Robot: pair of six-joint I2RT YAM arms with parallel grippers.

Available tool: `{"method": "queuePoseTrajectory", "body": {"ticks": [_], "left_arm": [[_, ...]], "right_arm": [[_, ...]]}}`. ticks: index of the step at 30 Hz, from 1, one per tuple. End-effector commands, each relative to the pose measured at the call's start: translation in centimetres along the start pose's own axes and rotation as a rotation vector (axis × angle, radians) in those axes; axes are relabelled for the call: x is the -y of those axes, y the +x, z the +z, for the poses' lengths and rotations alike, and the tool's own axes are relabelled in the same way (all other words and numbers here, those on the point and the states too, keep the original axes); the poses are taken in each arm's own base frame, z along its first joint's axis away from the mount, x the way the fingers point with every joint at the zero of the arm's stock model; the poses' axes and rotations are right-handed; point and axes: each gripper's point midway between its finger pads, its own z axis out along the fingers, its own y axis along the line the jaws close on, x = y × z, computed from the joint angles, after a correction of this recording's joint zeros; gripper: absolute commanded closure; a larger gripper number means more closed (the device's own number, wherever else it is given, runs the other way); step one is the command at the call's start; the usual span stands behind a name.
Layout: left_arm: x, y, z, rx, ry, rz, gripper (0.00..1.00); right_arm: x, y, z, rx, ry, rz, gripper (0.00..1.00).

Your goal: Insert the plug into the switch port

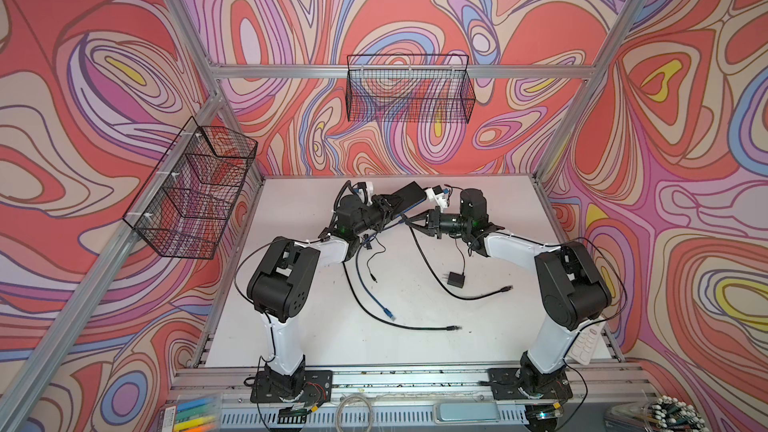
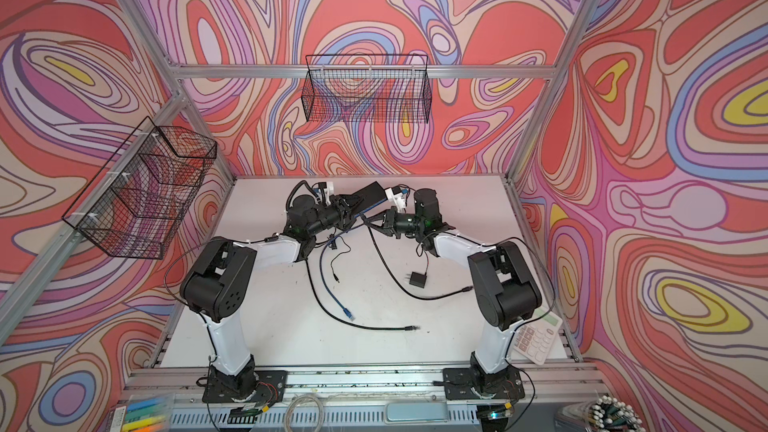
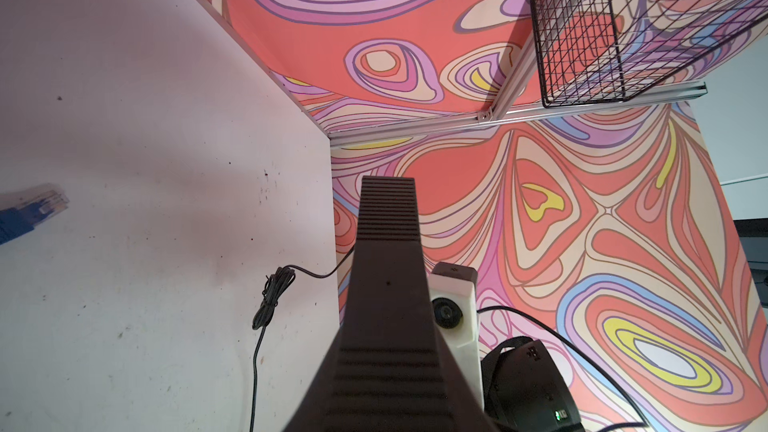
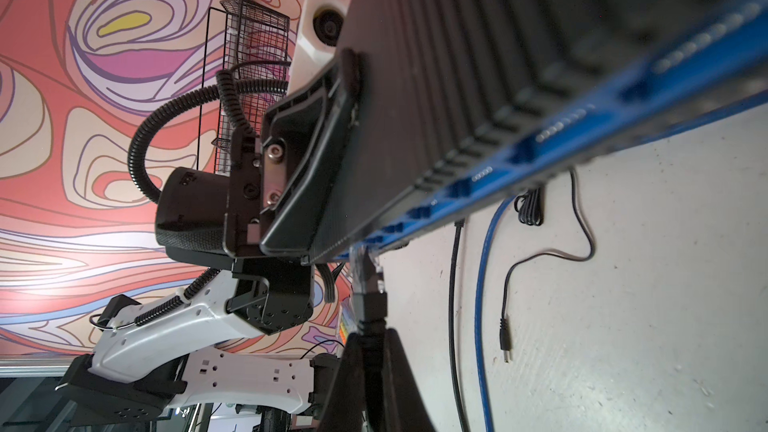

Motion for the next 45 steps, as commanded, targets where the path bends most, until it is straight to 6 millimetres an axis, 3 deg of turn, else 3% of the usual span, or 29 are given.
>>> {"method": "queuePoseTrajectory", "body": {"ticks": [1, 8, 17, 21, 30, 36, 45], "left_arm": [[1.4, 12.6, 1.1, -0.417, 0.025, 0.01, 0.94], [0.3, 14.0, 1.1, -0.428, 0.014, -0.01, 0.94], [0.8, 16.2, 1.7, -0.503, 0.025, -0.007, 0.94], [0.1, 17.2, 1.4, -0.541, 0.001, -0.012, 0.94], [-1.2, 21.5, 0.6, -0.694, -0.055, 0.015, 0.95], [-0.3, 22.6, 0.4, -0.724, -0.004, -0.017, 0.96], [-0.9, 23.5, 0.2, -0.745, -0.017, -0.034, 0.96]], "right_arm": [[-5.8, -5.4, 0.6, 0.218, -0.086, -0.236, 1.0], [-7.4, -5.5, 1.1, 0.232, -0.145, -0.267, 1.0], [-10.5, -5.5, 1.4, 0.236, -0.267, -0.323, 1.0], [-10.1, -5.8, 1.5, 0.247, -0.24, -0.334, 1.0], [-11.0, -7.0, 1.5, 0.273, -0.217, -0.354, 1.0], [-10.6, -7.1, 1.5, 0.29, -0.204, -0.356, 1.0], [-11.2, -8.0, 1.7, 0.303, -0.22, -0.371, 1.0]]}}
